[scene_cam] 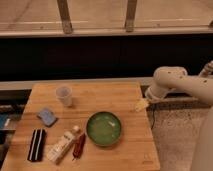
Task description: Place the ceramic cup in the ceramic bowl
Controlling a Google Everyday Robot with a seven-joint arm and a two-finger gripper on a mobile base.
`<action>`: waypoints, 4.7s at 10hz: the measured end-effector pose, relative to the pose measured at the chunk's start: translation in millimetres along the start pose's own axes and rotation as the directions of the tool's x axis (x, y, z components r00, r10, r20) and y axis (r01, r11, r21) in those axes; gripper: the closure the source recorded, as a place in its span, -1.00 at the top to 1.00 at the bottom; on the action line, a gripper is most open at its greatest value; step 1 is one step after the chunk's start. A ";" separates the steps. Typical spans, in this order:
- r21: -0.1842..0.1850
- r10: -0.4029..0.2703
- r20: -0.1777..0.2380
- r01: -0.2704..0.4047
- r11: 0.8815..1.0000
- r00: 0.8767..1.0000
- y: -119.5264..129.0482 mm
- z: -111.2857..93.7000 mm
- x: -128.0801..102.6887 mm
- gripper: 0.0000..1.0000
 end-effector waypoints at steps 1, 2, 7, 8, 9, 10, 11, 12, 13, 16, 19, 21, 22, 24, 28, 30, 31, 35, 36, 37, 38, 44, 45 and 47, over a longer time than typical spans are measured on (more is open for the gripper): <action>0.000 0.001 0.001 -0.001 1.000 1.000 -0.4 -0.2 0.3 0.60; 0.000 0.000 0.000 0.000 1.000 1.000 0.1 0.0 -0.2 0.60; 0.000 0.001 0.000 -0.001 1.000 1.000 -0.3 -0.1 0.1 0.60; 0.000 0.001 0.000 -0.001 1.000 1.000 -0.4 -0.2 0.3 0.60; 0.000 0.001 0.000 -0.001 1.000 1.000 -0.5 -0.1 0.4 0.60; 0.001 0.002 0.000 -0.002 1.000 1.000 -0.7 -0.2 0.7 0.60; 0.001 0.002 0.000 -0.002 1.000 1.000 -0.8 -0.2 0.8 0.60; 0.001 0.002 0.000 -0.002 1.000 1.000 -0.8 -0.2 0.8 0.60; 0.001 0.002 0.000 -0.002 1.000 1.000 -0.9 -0.2 0.8 0.60; -0.001 0.003 -0.002 -0.003 1.000 1.000 -0.7 1.3 1.5 0.60; -0.001 0.003 -0.001 -0.003 1.000 1.000 -0.7 1.0 1.2 0.60; 0.001 0.001 -0.001 -0.001 1.000 1.000 -0.7 0.1 1.0 0.60; 0.006 -0.006 0.003 0.006 1.000 1.000 0.1 -0.7 0.8 0.60; 0.022 -0.059 0.034 0.059 0.998 0.998 10.4 -16.0 -11.5 0.60; 0.054 -0.208 0.092 0.204 0.978 0.974 56.8 -46.1 -74.4 0.60; 0.056 -0.263 0.101 0.259 0.964 0.960 78.2 -43.1 -107.6 0.60; 0.053 -0.285 0.101 0.281 0.958 0.953 88.0 -39.6 -122.9 0.60; 0.021 -0.404 0.112 0.404 0.915 0.908 150.2 -23.3 -203.3 0.60; 0.019 -0.426 0.118 0.426 0.904 0.897 165.4 -20.4 -215.8 0.60; 0.021 -0.429 0.119 0.430 0.903 0.895 167.8 -20.2 -218.5 0.60; 0.025 -0.425 0.118 0.425 0.905 0.898 163.5 -21.1 -216.6 0.60; 0.017 -0.374 0.018 0.374 0.927 0.927 160.0 -15.0 -218.5 0.60; 0.016 -0.365 -0.014 0.365 0.931 0.931 163.0 -12.6 -222.9 0.60; 0.021 -0.364 -0.036 0.365 0.931 0.931 163.5 -11.3 -231.5 0.60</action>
